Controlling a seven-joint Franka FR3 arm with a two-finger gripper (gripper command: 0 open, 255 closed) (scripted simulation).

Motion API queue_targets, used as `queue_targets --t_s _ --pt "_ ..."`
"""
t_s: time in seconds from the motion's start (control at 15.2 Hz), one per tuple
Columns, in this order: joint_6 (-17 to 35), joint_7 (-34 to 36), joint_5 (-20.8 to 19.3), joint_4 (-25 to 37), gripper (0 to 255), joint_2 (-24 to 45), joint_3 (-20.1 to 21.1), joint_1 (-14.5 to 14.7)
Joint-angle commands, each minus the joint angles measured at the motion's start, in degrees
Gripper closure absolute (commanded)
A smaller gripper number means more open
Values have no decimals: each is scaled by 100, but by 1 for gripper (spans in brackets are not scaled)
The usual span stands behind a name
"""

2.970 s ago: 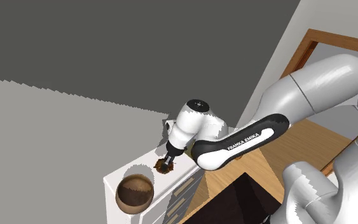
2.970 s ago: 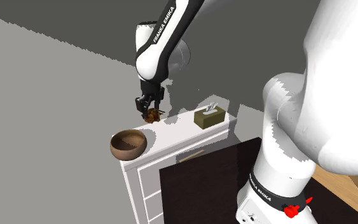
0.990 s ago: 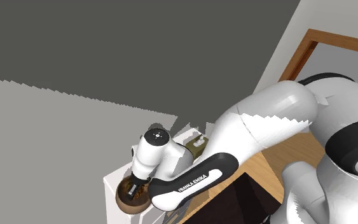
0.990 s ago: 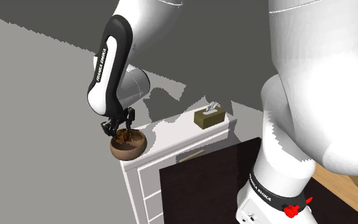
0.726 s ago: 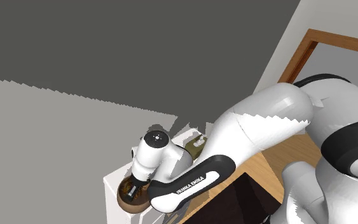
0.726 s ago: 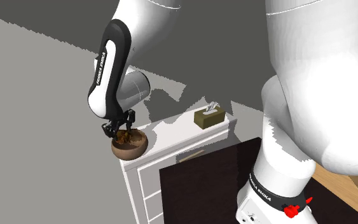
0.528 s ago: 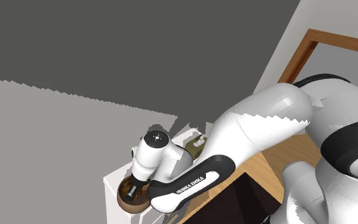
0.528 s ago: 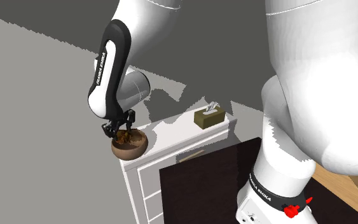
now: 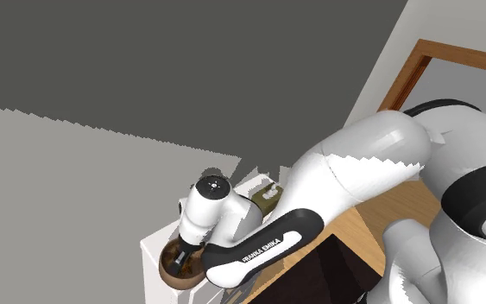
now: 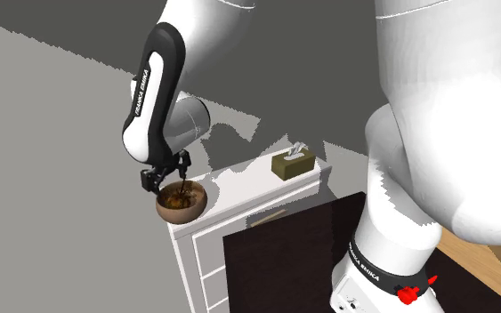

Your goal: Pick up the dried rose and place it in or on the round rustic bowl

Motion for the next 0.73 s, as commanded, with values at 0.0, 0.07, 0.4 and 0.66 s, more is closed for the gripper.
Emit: queue_targets --t_s 0.0,0.07,0.4,0.66 --pt "-221 138 -211 -71 0 -303 -180 156" --pt "-375 251 -369 -111 0 -507 -294 264" --pt "-500 349 -505 -136 0 -670 -363 328" --pt "-500 349 -505 -136 0 -670 -363 328"
